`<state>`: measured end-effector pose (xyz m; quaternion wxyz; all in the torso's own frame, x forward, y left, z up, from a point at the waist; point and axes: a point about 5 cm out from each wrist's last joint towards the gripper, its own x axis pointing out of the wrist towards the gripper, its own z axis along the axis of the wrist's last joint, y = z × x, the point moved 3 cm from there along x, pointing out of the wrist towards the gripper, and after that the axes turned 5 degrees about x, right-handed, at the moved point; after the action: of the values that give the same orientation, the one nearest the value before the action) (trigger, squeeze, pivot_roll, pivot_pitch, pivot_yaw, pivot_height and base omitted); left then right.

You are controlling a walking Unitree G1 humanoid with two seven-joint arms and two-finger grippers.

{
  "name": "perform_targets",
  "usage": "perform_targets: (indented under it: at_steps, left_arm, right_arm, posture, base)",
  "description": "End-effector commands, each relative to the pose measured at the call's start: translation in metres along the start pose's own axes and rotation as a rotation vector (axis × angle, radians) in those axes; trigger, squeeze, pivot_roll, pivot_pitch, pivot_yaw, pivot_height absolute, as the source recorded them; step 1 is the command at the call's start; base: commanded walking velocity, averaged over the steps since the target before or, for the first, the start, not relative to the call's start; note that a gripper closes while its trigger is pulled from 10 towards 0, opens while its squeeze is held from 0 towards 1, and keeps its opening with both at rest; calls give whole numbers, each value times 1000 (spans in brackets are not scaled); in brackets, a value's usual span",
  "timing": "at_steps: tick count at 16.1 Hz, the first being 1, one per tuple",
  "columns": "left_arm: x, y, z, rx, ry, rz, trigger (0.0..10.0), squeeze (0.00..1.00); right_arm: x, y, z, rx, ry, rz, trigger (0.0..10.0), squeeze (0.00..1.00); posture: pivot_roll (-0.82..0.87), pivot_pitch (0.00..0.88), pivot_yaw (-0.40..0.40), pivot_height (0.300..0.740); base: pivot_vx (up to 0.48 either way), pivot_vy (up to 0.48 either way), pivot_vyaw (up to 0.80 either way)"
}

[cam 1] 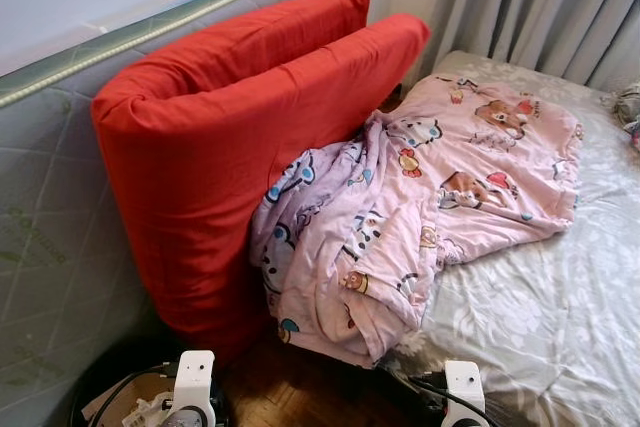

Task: Clean up the room

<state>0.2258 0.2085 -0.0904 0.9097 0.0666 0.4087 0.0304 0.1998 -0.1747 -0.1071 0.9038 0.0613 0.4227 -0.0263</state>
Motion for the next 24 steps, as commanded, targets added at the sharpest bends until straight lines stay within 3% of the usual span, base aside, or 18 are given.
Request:
perform_targets:
  at_steps: [1, 6, 24]
  left_arm:
    - [-1, 0, -5, -5, 20, -2, 10000, 0]
    - [-1, 0, -6, -8, 22, -2, 10000, 0]
    - [-1, 0, -5, -10, 15, 1, 10000, 0]
  right_arm:
    - [-1, -3, -3, 19, 4, -9, 10000, 0]
    - [-1, -2, -1, 26, -10, 6, 10000, 0]
    - [-1, 0, 0, 33, -11, 32, 10000, 0]
  posture:
    - [-97, 18, -50, 740]
    - [-96, 18, -51, 740]
    - [-101, 39, -52, 740]
  base:
    - [0, 0, 0]
    - [0, 0, 0]
    - [245, 0, 0]
